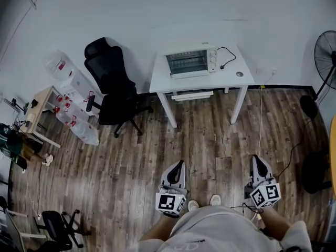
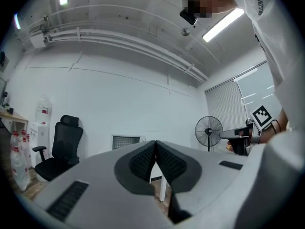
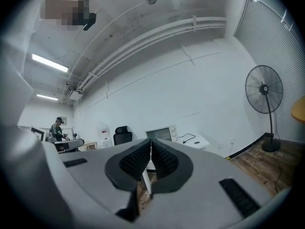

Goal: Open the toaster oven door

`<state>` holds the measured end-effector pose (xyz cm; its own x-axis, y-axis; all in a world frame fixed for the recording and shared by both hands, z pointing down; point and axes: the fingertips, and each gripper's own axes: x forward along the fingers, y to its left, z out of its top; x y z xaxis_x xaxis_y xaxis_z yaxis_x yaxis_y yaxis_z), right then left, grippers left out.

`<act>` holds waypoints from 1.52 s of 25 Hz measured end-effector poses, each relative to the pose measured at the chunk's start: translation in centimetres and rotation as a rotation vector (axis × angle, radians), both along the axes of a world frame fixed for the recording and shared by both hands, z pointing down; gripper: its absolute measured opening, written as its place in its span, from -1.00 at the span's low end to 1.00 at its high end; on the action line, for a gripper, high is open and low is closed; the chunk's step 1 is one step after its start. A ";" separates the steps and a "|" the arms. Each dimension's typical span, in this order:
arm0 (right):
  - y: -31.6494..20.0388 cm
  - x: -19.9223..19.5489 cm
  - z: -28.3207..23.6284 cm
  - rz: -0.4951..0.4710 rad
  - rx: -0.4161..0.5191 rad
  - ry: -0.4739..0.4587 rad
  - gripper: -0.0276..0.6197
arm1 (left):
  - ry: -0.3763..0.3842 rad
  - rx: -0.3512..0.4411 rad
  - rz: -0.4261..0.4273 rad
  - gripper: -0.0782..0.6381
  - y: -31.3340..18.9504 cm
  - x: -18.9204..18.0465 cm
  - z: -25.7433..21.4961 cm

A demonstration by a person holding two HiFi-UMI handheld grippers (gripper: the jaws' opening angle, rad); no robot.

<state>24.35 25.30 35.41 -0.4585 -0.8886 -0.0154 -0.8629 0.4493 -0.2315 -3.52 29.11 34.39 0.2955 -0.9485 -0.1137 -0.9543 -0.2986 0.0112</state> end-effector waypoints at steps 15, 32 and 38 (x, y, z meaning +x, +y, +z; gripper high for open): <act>-0.6 -2.7 -0.6 -0.037 0.010 -0.004 -0.86 | 0.011 -0.005 -0.005 -0.76 -0.6 -1.3 0.2; -0.4 -3.5 0.2 -0.050 -0.020 0.000 -0.87 | 0.018 -0.016 -0.003 -0.76 -0.6 -1.2 0.8; -0.4 -4.0 0.0 -0.054 -0.020 -0.002 -0.87 | 0.015 -0.012 -0.007 -0.76 -0.6 -1.8 0.7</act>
